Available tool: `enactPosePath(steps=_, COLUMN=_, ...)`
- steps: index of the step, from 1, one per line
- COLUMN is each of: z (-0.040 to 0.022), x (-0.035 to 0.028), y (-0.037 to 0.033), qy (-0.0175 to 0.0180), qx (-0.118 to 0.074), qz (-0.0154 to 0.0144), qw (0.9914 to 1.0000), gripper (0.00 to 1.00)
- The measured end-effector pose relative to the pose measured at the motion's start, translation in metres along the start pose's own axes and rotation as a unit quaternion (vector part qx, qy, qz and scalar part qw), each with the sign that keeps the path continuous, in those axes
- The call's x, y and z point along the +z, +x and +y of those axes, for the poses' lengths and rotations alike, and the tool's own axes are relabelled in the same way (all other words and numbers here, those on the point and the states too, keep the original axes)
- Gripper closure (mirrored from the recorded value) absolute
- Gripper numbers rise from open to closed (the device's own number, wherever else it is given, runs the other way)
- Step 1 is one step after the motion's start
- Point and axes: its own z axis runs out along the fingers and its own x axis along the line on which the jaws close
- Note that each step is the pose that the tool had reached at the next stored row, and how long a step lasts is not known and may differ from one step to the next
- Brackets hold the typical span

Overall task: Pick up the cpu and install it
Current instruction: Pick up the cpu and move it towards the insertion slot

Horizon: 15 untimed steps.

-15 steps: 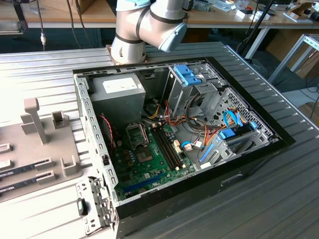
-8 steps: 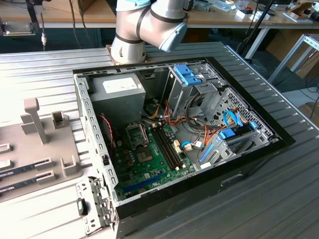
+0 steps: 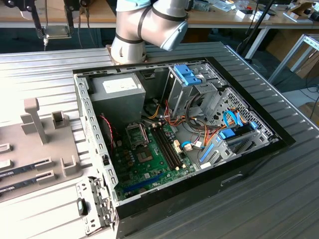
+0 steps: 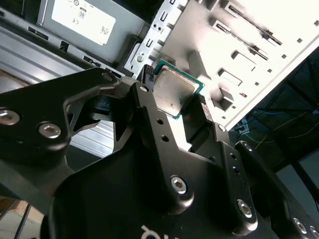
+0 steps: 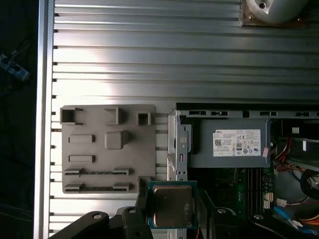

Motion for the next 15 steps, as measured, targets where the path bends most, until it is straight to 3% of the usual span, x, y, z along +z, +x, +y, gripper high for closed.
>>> enactPosePath(steps=1, z=-0.0011, x=0.0033, y=-0.0073, qy=0.0000, qx=0.000, qz=0.0001, qw=1.00000, gripper=0.53)
enactPosePath(steps=2, z=-0.0014, x=0.0044, y=-0.0100, qy=0.0000, qx=0.000, qz=0.0002, qw=1.00000, gripper=0.53)
enactPosePath(steps=15, z=-0.0028, x=0.0136, y=-0.0309, qy=0.0000, qx=0.000, qz=0.0001, qw=1.00000, gripper=0.53)
